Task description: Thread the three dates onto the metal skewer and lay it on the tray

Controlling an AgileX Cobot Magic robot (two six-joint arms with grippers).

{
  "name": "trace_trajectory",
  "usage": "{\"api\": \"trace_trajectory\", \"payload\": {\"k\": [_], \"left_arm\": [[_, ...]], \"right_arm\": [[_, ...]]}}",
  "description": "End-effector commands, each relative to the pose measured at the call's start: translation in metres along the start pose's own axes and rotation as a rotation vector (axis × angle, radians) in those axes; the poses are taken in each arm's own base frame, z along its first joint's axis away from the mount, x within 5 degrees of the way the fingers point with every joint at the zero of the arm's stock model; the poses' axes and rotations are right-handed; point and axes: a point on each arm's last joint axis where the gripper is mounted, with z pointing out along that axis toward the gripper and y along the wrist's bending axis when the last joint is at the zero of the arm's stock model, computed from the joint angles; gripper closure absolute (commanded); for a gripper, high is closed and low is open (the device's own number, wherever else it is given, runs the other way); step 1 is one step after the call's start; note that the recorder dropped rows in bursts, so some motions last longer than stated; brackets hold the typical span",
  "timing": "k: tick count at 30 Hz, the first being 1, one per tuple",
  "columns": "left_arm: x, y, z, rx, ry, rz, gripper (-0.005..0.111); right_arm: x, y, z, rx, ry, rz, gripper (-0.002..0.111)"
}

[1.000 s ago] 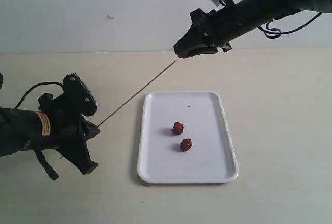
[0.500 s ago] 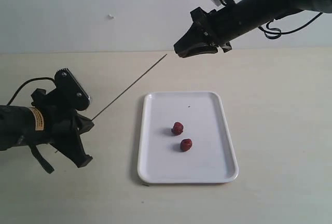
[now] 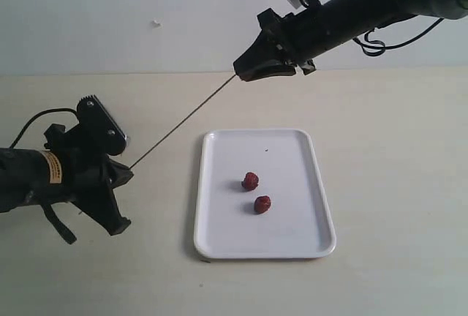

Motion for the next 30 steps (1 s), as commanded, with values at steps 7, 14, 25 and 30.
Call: {"api": "trace_trajectory", "payload": {"k": [7, 14, 25, 30], "left_arm": [[-0.0017, -0.0004, -0.0025, -0.001, -0.015, 0.010, 0.107], [-0.0017, -0.0004, -0.0025, -0.001, -0.015, 0.010, 0.107], [-0.0017, -0.0004, -0.0025, -0.001, -0.015, 0.010, 0.107], [-0.0017, -0.0004, -0.0025, -0.001, -0.015, 0.010, 0.107]], "right_arm": [[-0.0051, 0.0081, -0.0026, -0.035, -0.038, -0.003, 0.081], [-0.0038, 0.0084, -0.0004, -0.023, -0.021, -0.020, 0.081], [-0.0019, 0.0066, 0.0002, -0.011, -0.008, -0.022, 0.081], [-0.0020, 0.0066, 0.0002, -0.011, -0.009, -0.020, 0.081]]}}
